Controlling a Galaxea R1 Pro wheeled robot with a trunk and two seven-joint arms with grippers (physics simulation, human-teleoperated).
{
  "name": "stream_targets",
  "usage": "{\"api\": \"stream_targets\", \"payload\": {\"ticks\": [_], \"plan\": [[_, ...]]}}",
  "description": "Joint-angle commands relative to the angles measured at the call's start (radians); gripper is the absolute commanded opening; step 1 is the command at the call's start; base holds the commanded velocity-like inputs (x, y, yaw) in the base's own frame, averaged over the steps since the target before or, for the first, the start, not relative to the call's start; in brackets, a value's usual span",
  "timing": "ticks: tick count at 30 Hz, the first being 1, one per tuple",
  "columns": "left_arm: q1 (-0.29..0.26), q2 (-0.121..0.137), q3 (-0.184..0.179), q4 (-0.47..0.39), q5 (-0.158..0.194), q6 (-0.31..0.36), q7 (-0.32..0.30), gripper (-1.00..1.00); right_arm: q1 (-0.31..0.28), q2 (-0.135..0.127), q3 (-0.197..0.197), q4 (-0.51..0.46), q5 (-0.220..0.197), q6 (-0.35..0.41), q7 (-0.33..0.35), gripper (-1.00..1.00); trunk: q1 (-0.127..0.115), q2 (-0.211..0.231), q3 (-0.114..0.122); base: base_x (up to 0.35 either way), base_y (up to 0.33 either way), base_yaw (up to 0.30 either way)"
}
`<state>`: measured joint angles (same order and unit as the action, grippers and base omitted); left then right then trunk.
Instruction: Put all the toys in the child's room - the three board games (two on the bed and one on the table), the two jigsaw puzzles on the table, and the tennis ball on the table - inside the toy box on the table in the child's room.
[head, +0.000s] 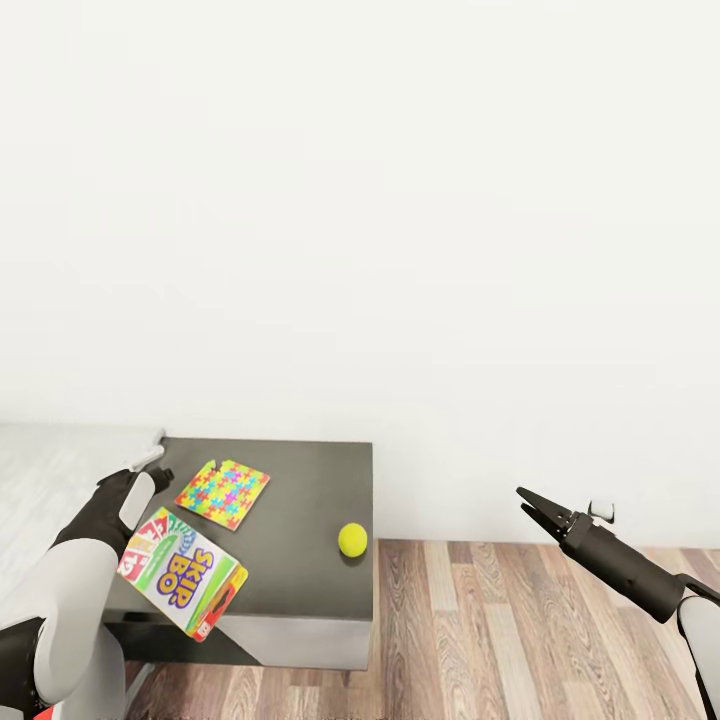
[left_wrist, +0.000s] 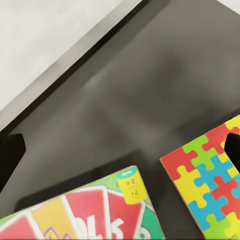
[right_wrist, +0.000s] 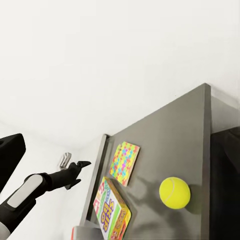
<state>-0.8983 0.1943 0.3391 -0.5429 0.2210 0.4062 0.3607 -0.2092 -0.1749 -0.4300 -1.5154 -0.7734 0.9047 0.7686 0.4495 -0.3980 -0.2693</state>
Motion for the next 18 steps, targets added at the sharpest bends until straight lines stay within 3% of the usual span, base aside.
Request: {"api": "stream_targets", "payload": {"ticks": [1,18], "plan": [[-0.001,0.000,0.000,-0.002,0.010,0.005,0.006,1.00,-0.001,0.000,-0.001,0.000,0.000,0.005,0.003,1.00,0.000,-0.002,-0.004,0.000,0.000,0.000],[-0.001,0.000,0.000,-0.002,0.011,0.042,0.006,1.00,-0.001,0.000,-0.001,0.000,0.000,0.005,0.003,1.00,0.000,-0.002,-0.031,0.000,0.000,0.000]]}}
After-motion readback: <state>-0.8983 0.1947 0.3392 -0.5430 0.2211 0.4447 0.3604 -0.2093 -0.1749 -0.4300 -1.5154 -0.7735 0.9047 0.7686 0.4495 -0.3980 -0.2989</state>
